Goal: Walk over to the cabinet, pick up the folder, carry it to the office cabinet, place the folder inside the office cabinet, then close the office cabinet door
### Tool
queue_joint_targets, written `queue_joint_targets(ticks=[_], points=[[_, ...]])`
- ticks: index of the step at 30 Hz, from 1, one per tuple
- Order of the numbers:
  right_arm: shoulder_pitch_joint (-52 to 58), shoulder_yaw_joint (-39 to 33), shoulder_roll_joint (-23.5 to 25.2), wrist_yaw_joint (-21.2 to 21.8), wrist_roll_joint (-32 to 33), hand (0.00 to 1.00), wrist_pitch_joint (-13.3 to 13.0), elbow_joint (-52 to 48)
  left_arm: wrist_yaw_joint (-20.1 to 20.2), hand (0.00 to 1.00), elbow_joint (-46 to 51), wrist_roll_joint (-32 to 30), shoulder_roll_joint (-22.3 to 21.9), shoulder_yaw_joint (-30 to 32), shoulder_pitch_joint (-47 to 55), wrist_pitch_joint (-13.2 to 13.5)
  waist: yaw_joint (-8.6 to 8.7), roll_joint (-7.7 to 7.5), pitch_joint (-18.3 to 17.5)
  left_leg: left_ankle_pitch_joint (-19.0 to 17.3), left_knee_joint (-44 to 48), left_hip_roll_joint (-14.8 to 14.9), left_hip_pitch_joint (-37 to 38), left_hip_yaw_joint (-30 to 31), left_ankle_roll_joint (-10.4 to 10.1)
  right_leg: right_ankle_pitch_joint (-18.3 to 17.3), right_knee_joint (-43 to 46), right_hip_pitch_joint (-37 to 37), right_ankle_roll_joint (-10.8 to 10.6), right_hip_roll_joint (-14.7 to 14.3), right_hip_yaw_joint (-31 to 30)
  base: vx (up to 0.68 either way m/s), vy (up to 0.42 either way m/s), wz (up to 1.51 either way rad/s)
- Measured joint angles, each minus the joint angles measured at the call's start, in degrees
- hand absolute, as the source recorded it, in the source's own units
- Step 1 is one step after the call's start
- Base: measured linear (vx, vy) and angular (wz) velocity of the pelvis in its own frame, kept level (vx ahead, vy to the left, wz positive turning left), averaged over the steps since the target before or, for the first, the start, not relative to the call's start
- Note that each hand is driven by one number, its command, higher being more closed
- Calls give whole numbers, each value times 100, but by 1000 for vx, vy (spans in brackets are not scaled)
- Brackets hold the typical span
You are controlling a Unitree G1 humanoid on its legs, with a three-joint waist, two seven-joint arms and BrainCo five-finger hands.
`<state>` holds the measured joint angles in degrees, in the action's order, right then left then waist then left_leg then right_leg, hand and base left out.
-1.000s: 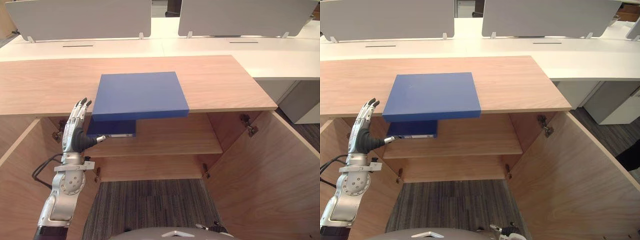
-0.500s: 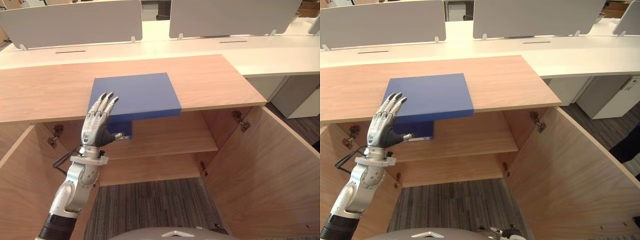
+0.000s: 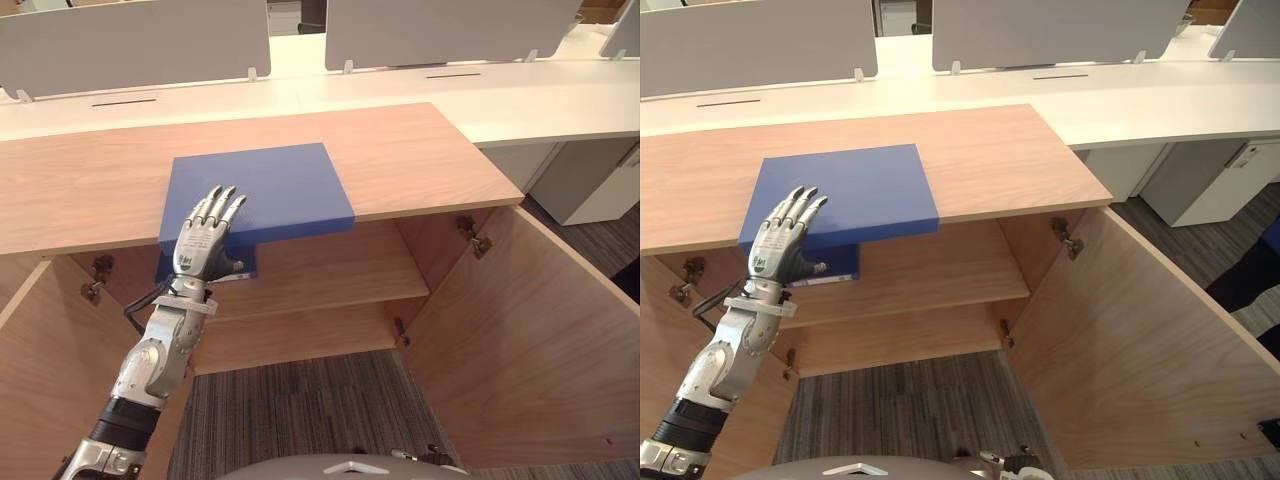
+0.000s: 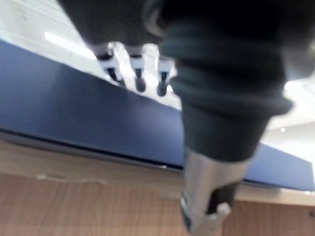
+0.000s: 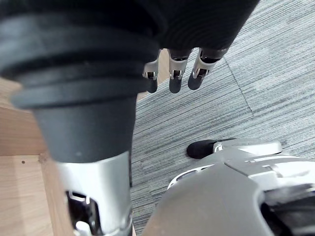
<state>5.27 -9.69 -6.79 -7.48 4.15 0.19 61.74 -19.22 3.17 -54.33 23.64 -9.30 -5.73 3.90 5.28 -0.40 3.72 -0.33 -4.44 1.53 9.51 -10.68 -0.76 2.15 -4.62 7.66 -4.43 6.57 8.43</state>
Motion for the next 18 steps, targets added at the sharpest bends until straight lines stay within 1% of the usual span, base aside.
queue_joint_targets(ticks=[3,4,6,10,13,18], points=[[6,-2,0,7,0,0,0,0,-2,0,-79,-104,2,7,-31,-57,20,-6,-4,-2,0,0,-4,-14,-1,1,-17,-11,5,1,-13,-21,-12,-2],[7,-4,0,15,2,0,0,1,-6,100,-144,-109,2,7,-53,-69,32,-7,-5,-2,0,0,-4,-14,-1,-5,-23,-12,15,1,-14,0,0,0],[6,-11,1,97,9,0,0,1,-6,100,-252,-172,5,11,-115,-152,53,-14,-9,-2,0,1,-19,-16,-1,-8,-27,-28,19,1,-16,0,0,0],[10,-25,5,109,24,0,1,1,-78,100,-395,-286,39,32,-338,-227,91,-43,-46,-5,0,1,-60,-26,-6,-4,-26,-77,15,0,-29,0,0,0],[-3,-110,11,113,93,0,1,2,-128,100,-477,-380,177,30,-501,-244,117,-55,-57,-16,0,2,-59,-40,-12,8,-28,-84,-4,-3,-41,-2,-6,-1],[-19,-185,6,113,194,0,1,1,-203,100,-603,-504,280,66,-760,-270,117,-45,-64,-40,0,4,-50,-87,-19,8,-33,-102,-4,-8,-102,-13,-16,-5]])
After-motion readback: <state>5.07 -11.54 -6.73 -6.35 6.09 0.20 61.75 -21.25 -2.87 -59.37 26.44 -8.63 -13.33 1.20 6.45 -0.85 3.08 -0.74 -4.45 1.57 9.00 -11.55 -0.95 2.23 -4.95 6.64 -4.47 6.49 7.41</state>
